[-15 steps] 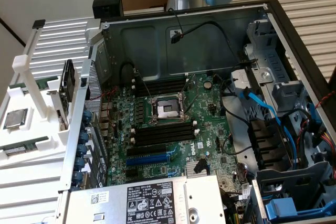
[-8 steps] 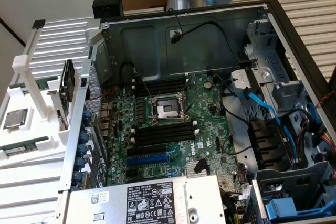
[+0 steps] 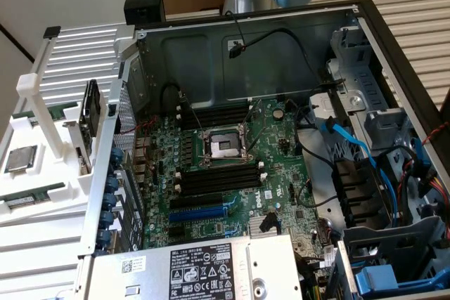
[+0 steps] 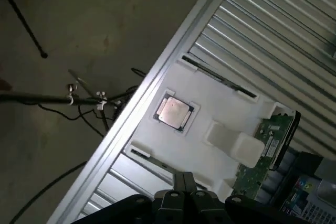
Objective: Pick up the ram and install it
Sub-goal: 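Pick up the ram and move it above insertion slot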
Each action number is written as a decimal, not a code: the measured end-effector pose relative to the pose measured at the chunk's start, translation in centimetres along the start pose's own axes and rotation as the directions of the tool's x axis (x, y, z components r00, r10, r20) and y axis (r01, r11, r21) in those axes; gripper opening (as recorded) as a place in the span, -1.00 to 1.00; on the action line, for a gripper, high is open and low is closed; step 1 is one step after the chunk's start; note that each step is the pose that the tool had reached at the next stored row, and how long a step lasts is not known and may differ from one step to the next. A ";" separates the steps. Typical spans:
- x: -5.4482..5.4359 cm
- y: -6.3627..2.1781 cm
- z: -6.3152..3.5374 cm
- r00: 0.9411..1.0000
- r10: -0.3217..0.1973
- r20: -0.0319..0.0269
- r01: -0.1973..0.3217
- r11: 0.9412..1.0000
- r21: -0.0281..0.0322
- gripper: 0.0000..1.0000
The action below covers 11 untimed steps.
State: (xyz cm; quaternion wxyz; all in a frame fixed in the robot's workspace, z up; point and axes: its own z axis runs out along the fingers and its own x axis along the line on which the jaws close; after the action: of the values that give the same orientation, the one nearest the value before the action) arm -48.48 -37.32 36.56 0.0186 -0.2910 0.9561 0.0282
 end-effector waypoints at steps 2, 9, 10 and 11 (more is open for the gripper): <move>0.0 0.00 0.02 0.997 -0.073 -0.002 0.073 0.997 -0.005 -0.80; 0.0 -0.01 0.19 0.963 -0.270 -0.008 0.270 0.963 -0.018 -0.80; 0.0 -0.01 0.20 0.946 -0.323 -0.009 0.323 0.946 -0.021 -0.80; 0.0 -0.01 0.20 0.940 -0.341 -0.010 0.340 0.940 -0.022 -0.80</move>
State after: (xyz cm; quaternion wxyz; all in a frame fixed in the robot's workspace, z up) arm -48.48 -37.32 36.36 0.0139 -0.4522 0.8912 0.0322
